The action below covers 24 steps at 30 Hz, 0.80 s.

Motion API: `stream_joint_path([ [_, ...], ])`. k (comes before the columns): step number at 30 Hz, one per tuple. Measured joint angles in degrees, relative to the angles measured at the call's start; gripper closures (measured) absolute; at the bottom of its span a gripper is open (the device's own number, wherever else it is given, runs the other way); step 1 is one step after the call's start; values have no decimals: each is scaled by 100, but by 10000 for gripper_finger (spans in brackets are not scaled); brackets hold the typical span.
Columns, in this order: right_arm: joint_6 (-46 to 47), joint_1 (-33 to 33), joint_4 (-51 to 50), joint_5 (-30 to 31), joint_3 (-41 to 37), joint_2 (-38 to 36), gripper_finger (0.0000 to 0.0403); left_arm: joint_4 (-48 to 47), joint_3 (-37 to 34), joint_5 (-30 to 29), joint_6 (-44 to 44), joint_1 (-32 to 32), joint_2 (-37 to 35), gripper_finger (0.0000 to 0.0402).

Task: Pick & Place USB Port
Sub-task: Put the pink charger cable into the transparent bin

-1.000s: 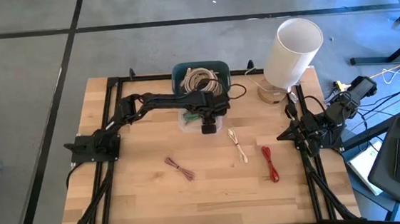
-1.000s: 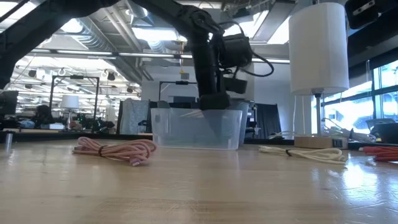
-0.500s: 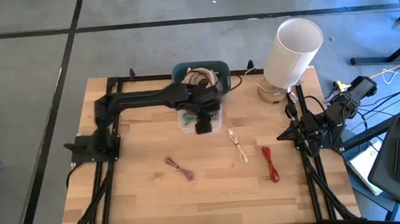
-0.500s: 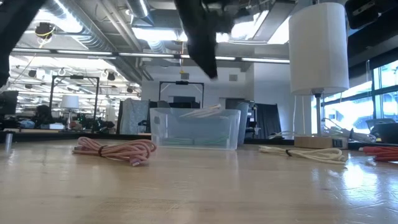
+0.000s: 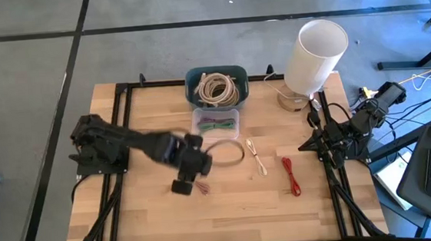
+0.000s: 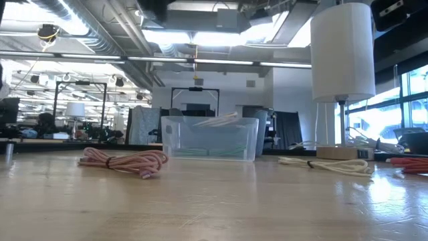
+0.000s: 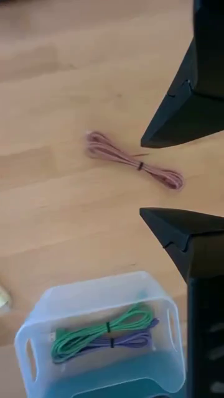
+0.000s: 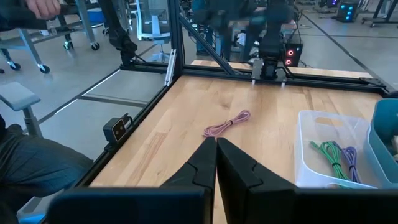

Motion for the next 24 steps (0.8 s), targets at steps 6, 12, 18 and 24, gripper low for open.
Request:
stream_joint_path([
  [6, 0, 0, 0, 1, 0, 1, 386, 362, -934, -491, -472, -545, 33, 244],
  [12, 0, 2, 0, 0, 0, -1, 386, 1425, -1830, 76, -697, -597, 34, 261],
  [18, 0, 1, 1, 0, 0, -1, 386, 2039, -2428, 287, -697, -597, 33, 269],
  [24, 0, 1, 2, 0, 0, -2, 386, 2730, -2924, 257, -565, -539, 34, 268],
])
